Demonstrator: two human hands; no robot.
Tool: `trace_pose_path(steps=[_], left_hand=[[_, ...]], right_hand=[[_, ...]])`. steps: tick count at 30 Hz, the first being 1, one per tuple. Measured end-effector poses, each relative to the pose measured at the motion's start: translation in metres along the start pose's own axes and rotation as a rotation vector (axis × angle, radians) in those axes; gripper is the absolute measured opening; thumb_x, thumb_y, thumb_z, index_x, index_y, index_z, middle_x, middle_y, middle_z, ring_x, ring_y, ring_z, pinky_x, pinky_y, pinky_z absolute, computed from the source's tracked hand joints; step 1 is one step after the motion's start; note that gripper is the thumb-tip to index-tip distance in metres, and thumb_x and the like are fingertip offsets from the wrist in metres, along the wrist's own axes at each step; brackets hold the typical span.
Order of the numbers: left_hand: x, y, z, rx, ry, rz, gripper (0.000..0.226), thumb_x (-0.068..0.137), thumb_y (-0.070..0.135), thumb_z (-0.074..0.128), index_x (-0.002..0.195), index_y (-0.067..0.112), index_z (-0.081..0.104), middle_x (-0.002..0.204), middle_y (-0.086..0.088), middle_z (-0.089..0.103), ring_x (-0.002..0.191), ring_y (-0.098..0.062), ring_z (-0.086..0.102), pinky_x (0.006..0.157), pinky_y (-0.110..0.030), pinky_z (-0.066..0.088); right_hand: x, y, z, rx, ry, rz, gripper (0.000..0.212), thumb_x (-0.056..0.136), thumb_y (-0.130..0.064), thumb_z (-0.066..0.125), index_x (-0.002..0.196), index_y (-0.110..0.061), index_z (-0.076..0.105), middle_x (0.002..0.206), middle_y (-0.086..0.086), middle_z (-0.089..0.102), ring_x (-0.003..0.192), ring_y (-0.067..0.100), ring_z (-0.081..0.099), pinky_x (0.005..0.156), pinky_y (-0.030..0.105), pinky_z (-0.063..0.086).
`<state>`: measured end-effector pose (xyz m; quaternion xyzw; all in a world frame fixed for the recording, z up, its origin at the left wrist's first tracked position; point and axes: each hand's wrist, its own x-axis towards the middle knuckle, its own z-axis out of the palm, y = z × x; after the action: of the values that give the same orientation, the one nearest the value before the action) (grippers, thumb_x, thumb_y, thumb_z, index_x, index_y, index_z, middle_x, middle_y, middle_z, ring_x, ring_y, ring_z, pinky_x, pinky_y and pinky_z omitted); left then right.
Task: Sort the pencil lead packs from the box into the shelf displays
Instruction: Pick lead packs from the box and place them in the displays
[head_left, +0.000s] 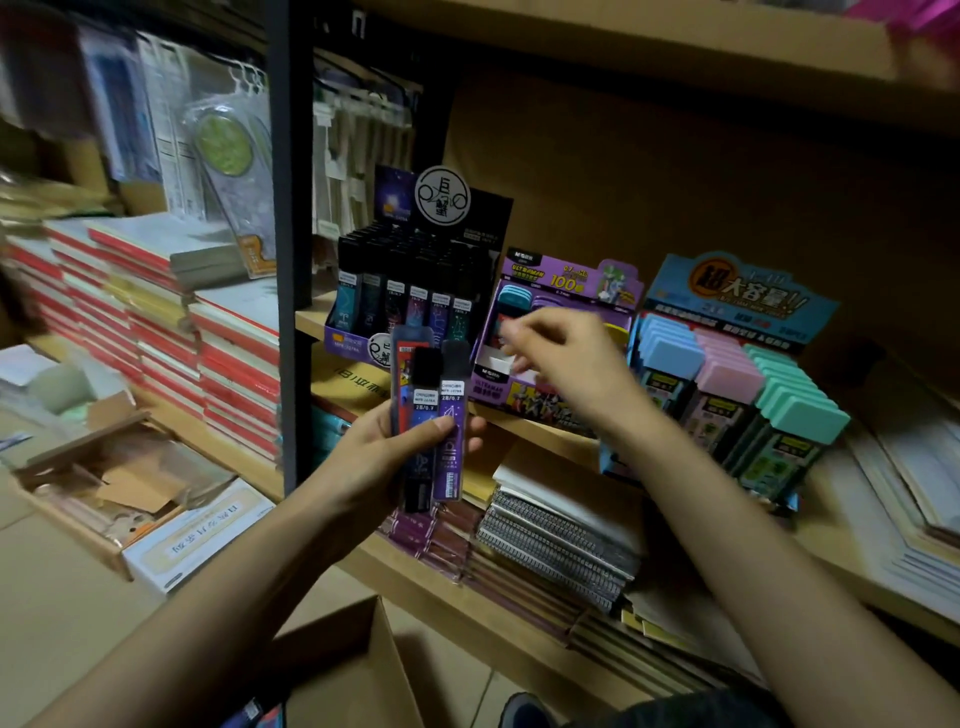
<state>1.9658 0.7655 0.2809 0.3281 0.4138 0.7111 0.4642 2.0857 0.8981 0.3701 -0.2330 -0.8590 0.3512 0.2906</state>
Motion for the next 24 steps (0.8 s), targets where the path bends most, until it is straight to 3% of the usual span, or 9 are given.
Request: trace_pose_path(steps=[2,4,8,14,17,20,24], left_hand=[[-0.003,0.002,-0.004,-0.011,0.005,0.006,0.033,0.076,0.014,0.063,0.109,0.015,0.062,0.104,-0.01,0.072,0.093,-0.021,0.071,0.067,-0.026,0.057],[-0.006,0.005,-0.01,-0.028,0.011,-0.002,0.032,0.077,0.014,0.063,0.108,0.017,0.063,0.104,-0.011,0.072,0.092,-0.022,0.071,0.068,-0.027,0.057],[-0.013,0.013,-0.028,0.059,0.07,-0.01,0.038,0.074,0.023,0.066,0.111,0.018,0.061,0.103,-0.007,0.072,0.095,-0.022,0.07,0.07,-0.03,0.059],[-0.02,0.037,-0.068,-0.029,0.196,0.034,0.036,0.074,0.021,0.064,0.108,0.01,0.06,0.101,-0.011,0.073,0.093,-0.02,0.071,0.065,-0.024,0.057],[-0.025,0.043,-0.084,0.01,0.237,0.047,0.03,0.076,0.02,0.062,0.104,0.009,0.059,0.104,-0.014,0.072,0.088,-0.021,0.071,0.064,-0.025,0.057],[-0.03,0.05,-0.095,0.046,0.266,0.051,0.03,0.078,0.02,0.061,0.105,0.007,0.057,0.1,-0.014,0.072,0.079,-0.017,0.071,0.062,-0.025,0.057],[-0.031,0.055,-0.103,0.1,0.292,0.068,0.033,0.084,0.023,0.06,0.112,0.007,0.055,0.098,-0.012,0.073,0.073,-0.013,0.069,0.061,-0.024,0.055]], right_hand=[[-0.004,-0.003,0.026,0.127,-0.091,0.057,0.013,0.092,-0.023,0.057,0.096,-0.013,0.064,0.08,-0.002,0.063,0.07,0.01,0.058,0.063,0.014,0.045],[-0.004,-0.004,0.046,0.222,-0.134,0.113,0.019,0.091,-0.021,0.06,0.102,-0.006,0.063,0.081,0.002,0.061,0.07,0.015,0.057,0.065,0.025,0.047],[0.006,-0.013,0.06,0.386,-0.168,0.152,0.009,0.089,-0.015,0.062,0.092,-0.006,0.064,0.072,0.005,0.06,0.055,0.011,0.057,0.049,0.022,0.046],[0.057,-0.038,0.052,0.435,0.109,0.018,0.015,0.09,-0.02,0.061,0.101,-0.011,0.066,0.097,0.011,0.068,0.085,0.019,0.064,0.058,0.018,0.047],[0.078,-0.039,0.058,0.424,0.276,-0.098,0.01,0.09,-0.017,0.061,0.098,-0.014,0.066,0.092,0.003,0.068,0.085,0.016,0.065,0.06,0.016,0.05],[0.095,-0.032,0.076,0.348,0.348,-0.15,0.017,0.089,-0.016,0.062,0.106,-0.013,0.066,0.088,-0.008,0.066,0.084,0.009,0.065,0.072,0.022,0.055],[0.107,-0.018,0.099,0.181,0.344,-0.197,0.029,0.089,-0.016,0.063,0.115,-0.005,0.065,0.106,0.002,0.068,0.1,0.012,0.063,0.091,0.023,0.05]])
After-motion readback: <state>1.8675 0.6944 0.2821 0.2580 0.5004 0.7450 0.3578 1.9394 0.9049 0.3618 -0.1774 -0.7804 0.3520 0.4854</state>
